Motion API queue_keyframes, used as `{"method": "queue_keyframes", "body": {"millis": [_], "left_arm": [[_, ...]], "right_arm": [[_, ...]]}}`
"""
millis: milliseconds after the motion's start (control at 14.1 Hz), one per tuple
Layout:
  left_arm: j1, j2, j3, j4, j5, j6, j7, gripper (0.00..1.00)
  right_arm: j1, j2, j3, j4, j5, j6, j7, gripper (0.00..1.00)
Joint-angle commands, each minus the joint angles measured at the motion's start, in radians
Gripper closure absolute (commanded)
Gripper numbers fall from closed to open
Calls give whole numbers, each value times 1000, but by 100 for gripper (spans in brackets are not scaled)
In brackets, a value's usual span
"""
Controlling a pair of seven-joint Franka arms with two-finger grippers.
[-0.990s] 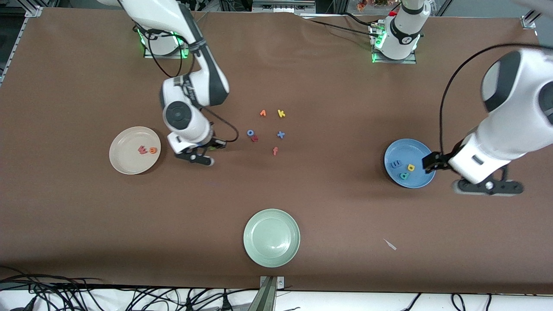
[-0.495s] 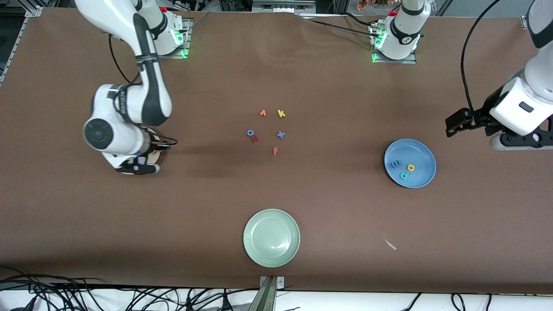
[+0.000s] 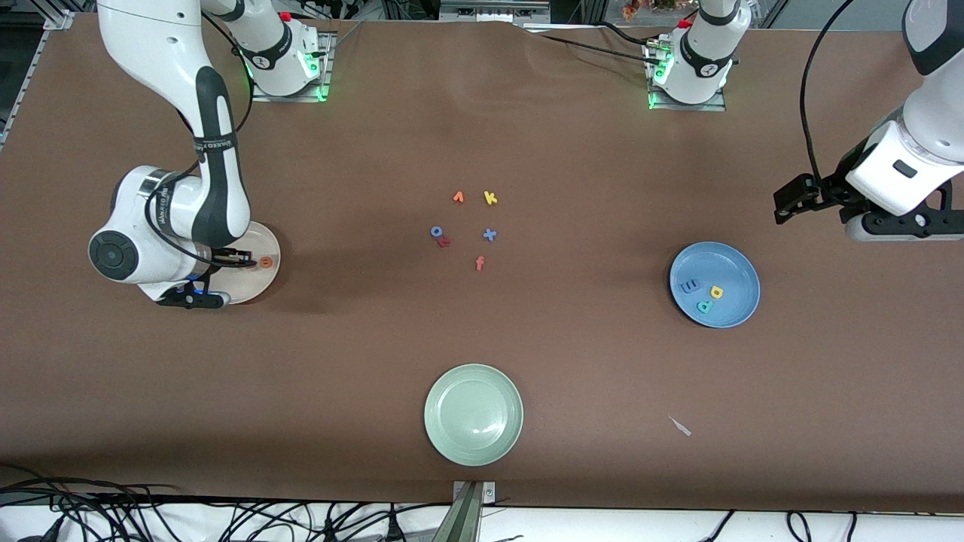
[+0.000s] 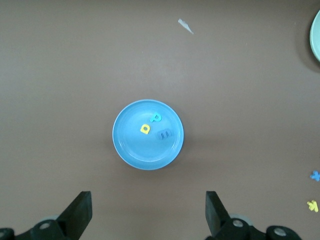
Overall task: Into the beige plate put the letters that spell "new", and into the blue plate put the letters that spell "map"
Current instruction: 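Place the green u on the white plate with the right gripper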
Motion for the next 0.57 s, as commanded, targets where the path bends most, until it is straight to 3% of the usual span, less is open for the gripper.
{"method": "queue_keyframes", "body": {"millis": [0, 212, 495], "left_arm": [[-18, -34, 17, -30, -30, -11, 28, 0], [-18, -34, 17, -29, -27, -17, 29, 0], [-12, -31, 20, -20, -27, -17, 31, 0]], "right_arm": [[13, -8, -2, 127, 29, -172, 8, 0], [17, -4, 0, 273, 29, -340, 92, 0], [83, -8, -2, 313, 23, -368, 194, 0]]}}
